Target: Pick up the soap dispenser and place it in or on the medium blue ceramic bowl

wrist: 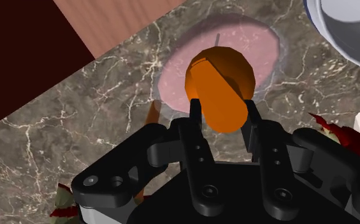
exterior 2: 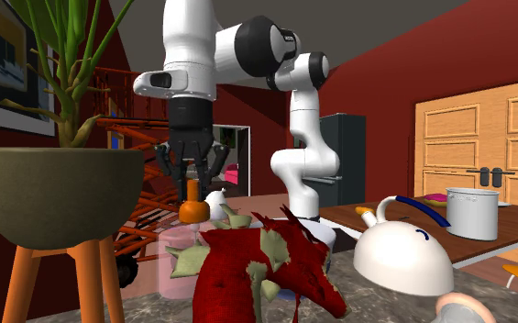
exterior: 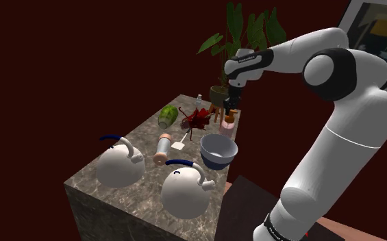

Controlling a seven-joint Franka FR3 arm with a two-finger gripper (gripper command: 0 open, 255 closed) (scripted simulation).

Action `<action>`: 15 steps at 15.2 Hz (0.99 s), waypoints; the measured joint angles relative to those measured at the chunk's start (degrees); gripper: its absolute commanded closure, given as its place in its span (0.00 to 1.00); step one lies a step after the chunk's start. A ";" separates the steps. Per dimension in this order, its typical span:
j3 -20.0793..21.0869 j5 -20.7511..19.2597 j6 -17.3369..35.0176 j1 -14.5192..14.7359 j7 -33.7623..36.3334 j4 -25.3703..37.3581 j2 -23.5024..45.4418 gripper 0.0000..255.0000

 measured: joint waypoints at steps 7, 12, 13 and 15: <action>0.07 -0.49 -5.13 0.06 0.23 3.89 -1.33 1.00; 0.16 -0.67 -9.03 0.14 0.39 7.28 -1.87 1.00; 0.15 -0.65 -9.71 0.13 0.33 8.00 -1.83 1.00; 0.11 -0.68 -11.32 0.09 0.24 9.53 -1.91 1.00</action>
